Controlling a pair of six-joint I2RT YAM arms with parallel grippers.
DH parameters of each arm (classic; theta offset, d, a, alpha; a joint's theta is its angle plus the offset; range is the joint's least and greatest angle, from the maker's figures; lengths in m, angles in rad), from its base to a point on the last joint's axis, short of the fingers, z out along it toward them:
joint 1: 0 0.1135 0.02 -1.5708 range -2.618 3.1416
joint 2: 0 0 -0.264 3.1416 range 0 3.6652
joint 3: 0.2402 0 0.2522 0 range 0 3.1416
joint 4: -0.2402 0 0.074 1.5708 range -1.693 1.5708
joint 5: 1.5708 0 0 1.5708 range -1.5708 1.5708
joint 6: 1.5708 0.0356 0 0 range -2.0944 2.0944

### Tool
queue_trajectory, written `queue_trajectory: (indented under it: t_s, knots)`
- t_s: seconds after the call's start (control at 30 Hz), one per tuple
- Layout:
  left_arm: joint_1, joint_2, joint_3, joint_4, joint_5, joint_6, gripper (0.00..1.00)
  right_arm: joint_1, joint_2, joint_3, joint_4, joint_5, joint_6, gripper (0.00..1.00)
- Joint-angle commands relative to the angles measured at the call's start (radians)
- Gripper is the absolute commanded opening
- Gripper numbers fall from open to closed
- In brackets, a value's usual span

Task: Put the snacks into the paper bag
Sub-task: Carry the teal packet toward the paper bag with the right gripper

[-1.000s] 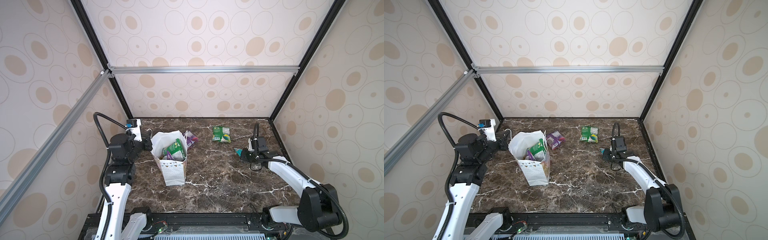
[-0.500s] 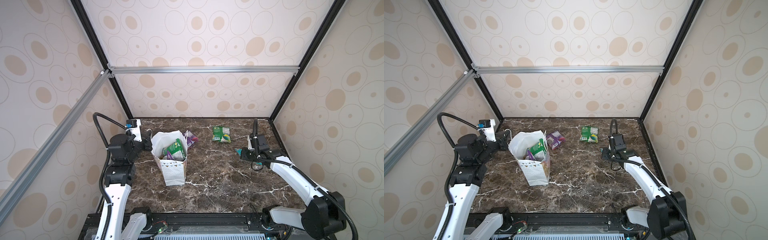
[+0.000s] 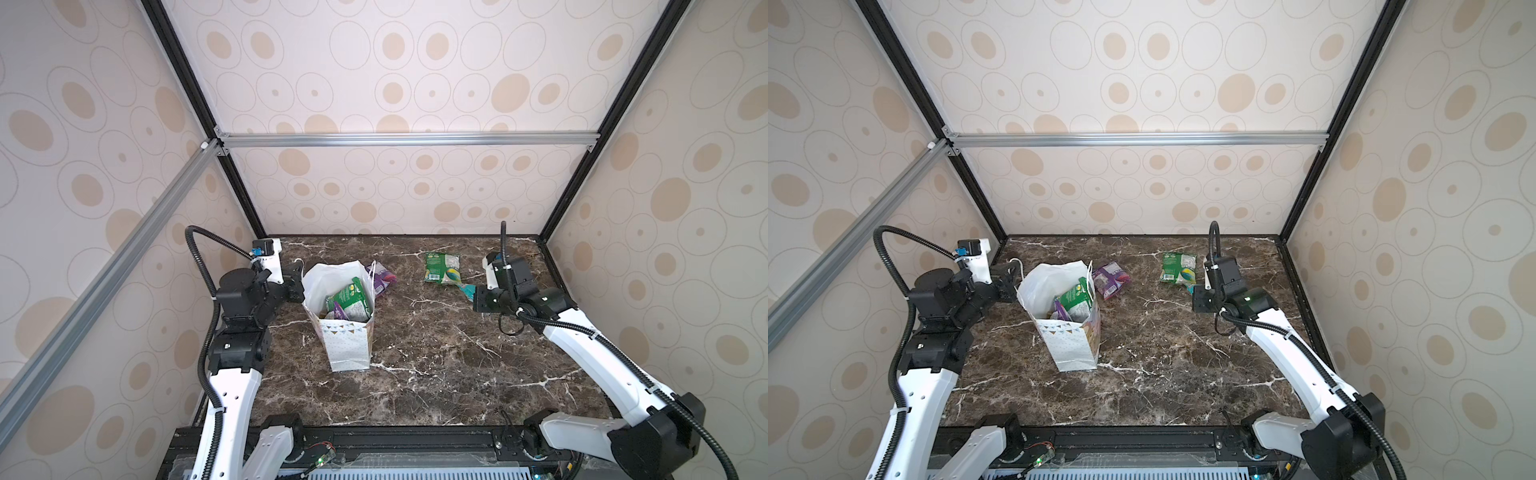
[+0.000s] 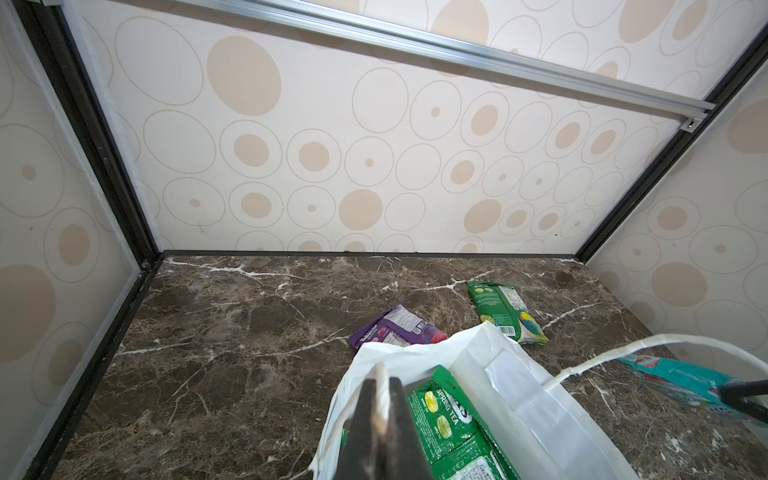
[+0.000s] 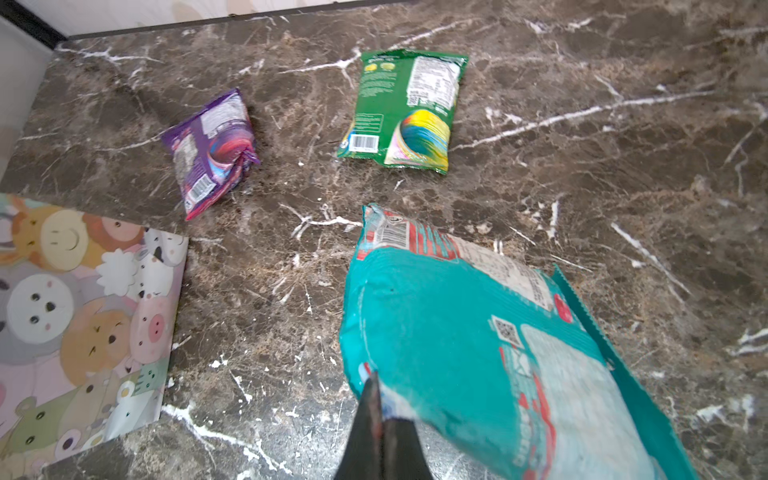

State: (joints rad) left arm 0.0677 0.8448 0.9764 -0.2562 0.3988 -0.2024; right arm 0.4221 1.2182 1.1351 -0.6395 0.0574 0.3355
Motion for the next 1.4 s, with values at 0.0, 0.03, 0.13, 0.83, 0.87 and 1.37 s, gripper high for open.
queue_trajectory:
  t_s: [0.0, 0.03, 0.13, 0.83, 0.87, 1.37]
  knots:
    - [0.011, -0.017, 0.008, 0.011, 0.015, 0.009, 0.0, 0.029, -0.03, 0.059, 0.012, 0.0, -0.061, 0.0]
    - [0.01, -0.016, 0.008, 0.01, 0.015, 0.008, 0.0, 0.037, -0.024, 0.074, 0.004, -0.001, -0.067, 0.0]
    - [0.01, -0.017, 0.008, 0.011, 0.02, 0.007, 0.0, 0.079, -0.007, 0.129, -0.021, 0.019, -0.089, 0.0]
    - [0.01, -0.019, 0.008, 0.014, 0.023, 0.005, 0.0, 0.308, 0.087, 0.439, -0.103, 0.117, -0.219, 0.0]
    - [0.011, -0.019, 0.008, 0.013, 0.023, 0.005, 0.0, 0.324, 0.099, 0.462, -0.109, 0.127, -0.23, 0.0]
    - [0.01, -0.016, 0.011, 0.011, 0.022, 0.004, 0.0, 0.506, 0.262, 0.752, -0.111, 0.267, -0.337, 0.0]
